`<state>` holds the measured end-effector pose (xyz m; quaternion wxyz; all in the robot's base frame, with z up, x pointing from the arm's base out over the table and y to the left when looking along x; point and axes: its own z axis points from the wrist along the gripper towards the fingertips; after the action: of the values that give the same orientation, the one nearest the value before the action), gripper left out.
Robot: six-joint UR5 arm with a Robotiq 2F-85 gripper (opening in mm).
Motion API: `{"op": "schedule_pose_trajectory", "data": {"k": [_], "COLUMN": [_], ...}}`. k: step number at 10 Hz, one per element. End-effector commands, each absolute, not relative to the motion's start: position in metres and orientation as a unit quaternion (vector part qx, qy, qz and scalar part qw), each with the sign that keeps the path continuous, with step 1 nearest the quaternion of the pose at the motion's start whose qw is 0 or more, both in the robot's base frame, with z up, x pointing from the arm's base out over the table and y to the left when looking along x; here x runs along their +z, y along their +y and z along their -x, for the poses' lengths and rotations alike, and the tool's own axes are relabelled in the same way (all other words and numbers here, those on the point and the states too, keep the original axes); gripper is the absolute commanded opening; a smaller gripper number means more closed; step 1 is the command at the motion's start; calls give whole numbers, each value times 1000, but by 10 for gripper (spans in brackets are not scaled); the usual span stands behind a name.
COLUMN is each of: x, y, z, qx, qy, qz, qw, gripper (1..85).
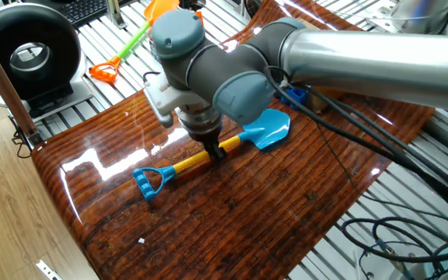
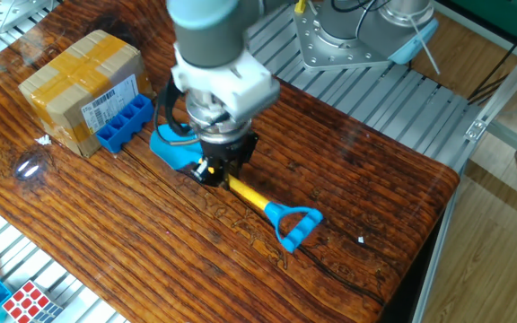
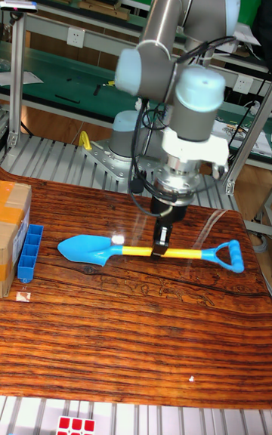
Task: Use a shovel to scoop up an object
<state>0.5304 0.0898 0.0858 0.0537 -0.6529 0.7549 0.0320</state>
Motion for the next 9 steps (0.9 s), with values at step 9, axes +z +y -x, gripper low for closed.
{"op": "schedule_pose_trajectory", "data": {"k": [9], "x": [100], "y": [80], "z": [-540], "qx": [77], "qy": [730], "qz": [671], "qw": [103], "gripper": [10]}}
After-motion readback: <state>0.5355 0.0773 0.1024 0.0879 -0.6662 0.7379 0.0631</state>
